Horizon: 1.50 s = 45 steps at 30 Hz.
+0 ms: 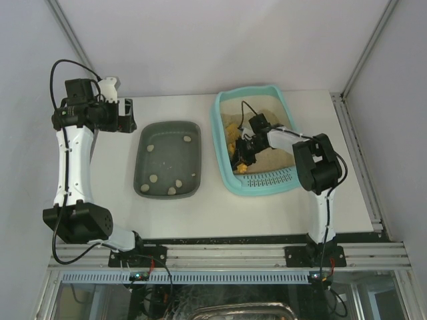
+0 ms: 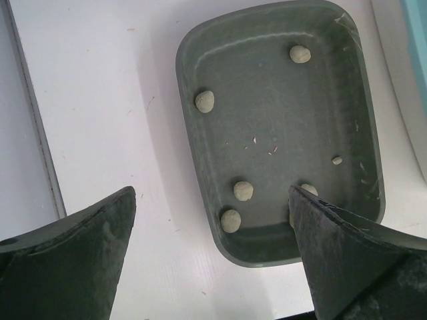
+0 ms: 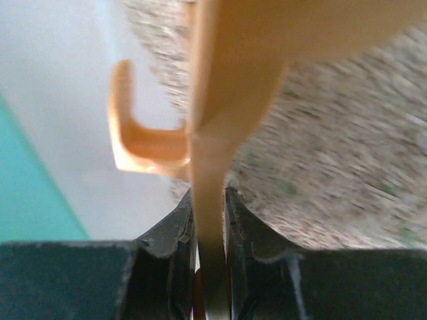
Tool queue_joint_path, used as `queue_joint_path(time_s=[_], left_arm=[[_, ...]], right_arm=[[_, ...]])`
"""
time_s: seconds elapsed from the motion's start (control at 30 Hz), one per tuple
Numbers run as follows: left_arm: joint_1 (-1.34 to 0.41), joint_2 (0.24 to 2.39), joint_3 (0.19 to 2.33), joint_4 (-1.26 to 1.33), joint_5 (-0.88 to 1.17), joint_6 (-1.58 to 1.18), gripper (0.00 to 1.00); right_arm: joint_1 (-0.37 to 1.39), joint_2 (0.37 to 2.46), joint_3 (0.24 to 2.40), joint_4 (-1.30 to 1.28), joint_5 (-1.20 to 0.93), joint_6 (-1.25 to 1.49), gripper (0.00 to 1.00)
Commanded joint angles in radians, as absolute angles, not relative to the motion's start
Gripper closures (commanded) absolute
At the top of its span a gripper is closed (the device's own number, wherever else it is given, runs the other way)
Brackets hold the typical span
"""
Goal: Clean the litter box
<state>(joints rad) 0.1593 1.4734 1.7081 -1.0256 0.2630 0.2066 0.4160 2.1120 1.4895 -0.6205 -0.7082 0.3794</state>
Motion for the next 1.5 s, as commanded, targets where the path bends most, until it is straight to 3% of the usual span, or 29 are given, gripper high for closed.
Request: queue_joint_path(time_s=[0.0,0.23,0.47,0.77,1.1,1.3,1.47], left_arm=[[0.151,1.457,1.69,-1.006,0.252,0.225,0.0],[0.144,1.458,1.682,-1.004,0.256,0.226,0.0],[0.138,1.44,1.654,-0.993,0.27,0.227,0.0],[0.132,1.423,1.64,-0.986,0.31,0.227,0.0],[0.132,1.399,1.598,-0.966,0.355,0.239,0.0],[0.133,1.399,1.582,-0.962,0.376,0.247,0.0],[0.133,1.402,1.586,-0.96,0.394,0.241,0.0]], right_arm=[[0.344,2.046,1.296,-0.43,-0.809,0.513,1.0],[0.191,1.887,0.994,0.005,-0.852,0.692,1.0],[0.175,1.829,0.836,0.349,-0.96,0.798,1.0],[0.172,1.81,0.741,0.779,-1.06,0.921,1.0],[0.167,1.984,0.721,1.477,-1.121,1.367,1.0],[0.171,2.014,0.743,1.457,-1.1,1.385,1.0],[0.171,1.957,0.748,1.236,-1.073,1.278,1.0]])
